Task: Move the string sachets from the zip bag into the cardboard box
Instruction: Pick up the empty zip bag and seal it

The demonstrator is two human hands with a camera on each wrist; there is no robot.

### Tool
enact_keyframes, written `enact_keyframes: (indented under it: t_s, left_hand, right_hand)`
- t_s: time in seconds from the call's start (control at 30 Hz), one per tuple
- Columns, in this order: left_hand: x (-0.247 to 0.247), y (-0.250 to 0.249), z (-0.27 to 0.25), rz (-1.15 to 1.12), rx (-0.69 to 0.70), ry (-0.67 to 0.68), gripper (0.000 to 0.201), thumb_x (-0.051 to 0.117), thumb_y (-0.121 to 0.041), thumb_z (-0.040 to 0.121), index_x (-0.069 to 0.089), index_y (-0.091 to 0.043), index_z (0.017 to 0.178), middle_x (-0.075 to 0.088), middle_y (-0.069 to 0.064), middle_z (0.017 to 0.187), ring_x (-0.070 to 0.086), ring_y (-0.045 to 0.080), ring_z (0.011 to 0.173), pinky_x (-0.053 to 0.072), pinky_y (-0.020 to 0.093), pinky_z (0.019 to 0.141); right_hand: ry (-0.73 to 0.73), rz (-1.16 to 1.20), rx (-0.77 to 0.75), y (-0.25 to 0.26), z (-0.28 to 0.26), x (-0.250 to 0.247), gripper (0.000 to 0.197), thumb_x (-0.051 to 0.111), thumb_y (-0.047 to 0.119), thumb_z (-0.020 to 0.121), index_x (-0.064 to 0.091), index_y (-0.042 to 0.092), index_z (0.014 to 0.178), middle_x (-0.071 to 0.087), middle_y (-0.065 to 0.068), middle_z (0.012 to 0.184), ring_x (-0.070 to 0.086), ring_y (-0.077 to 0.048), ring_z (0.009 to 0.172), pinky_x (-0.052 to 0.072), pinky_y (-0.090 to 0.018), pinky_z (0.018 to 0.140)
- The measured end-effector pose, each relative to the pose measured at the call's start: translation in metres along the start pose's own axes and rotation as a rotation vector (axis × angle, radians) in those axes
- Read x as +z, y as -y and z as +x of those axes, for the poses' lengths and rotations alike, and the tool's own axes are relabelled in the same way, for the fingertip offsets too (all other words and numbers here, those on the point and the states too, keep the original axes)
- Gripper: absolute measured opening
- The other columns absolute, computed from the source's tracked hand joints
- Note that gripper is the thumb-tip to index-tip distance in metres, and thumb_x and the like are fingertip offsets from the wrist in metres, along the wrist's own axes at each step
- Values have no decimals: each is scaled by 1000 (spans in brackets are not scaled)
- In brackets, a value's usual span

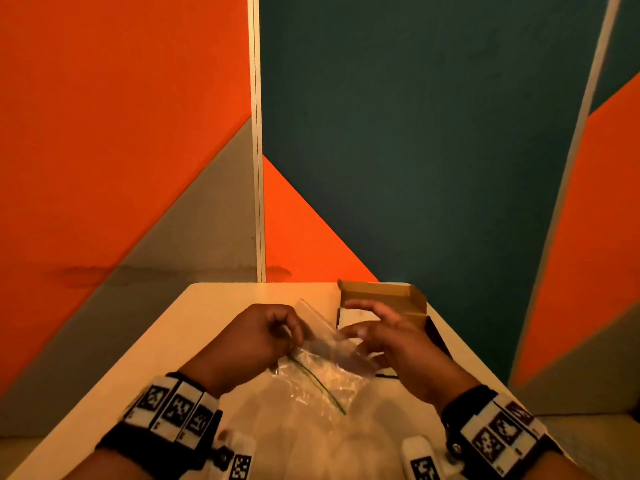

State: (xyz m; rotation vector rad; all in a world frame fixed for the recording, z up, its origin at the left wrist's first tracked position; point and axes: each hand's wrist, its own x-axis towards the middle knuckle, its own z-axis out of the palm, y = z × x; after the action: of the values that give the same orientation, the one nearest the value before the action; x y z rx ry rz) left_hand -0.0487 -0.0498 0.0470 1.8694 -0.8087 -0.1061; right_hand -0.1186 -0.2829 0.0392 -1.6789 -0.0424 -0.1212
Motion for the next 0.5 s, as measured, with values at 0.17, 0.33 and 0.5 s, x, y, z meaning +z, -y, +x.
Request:
enact_keyframes:
  t_s: [0.17, 0.33, 0.5]
  left_hand:
    - [0, -14, 12, 101, 61, -48, 33, 60, 19, 77, 63, -14, 79, 76, 4, 95, 69, 20, 74, 57, 35, 66]
    - [8, -5, 19, -418, -86, -374, 53, 83, -13, 77, 53, -25, 119, 68, 9, 113, 70, 25, 83, 55, 38, 70]
    - [37, 0, 11, -524, -271, -247, 69, 88, -41, 63, 57, -17, 120, 71, 17, 110, 68, 26, 81, 52, 39, 65]
  right_hand:
    - [118, -295, -7, 4, -3, 12, 11, 67, 16, 95, 75, 19, 102, 75, -2, 82, 64, -20, 71, 53, -34, 64]
    - [-113, -43, -41, 0, 1, 24, 12, 61, 9, 97, 72, 10, 102, 68, -15, 83, 60, -27, 71, 53, -42, 69]
    - [-211, 8, -63, -5, 5, 33, 10, 64, 14, 96, 73, 19, 98, 75, -14, 92, 66, -28, 75, 59, -57, 75]
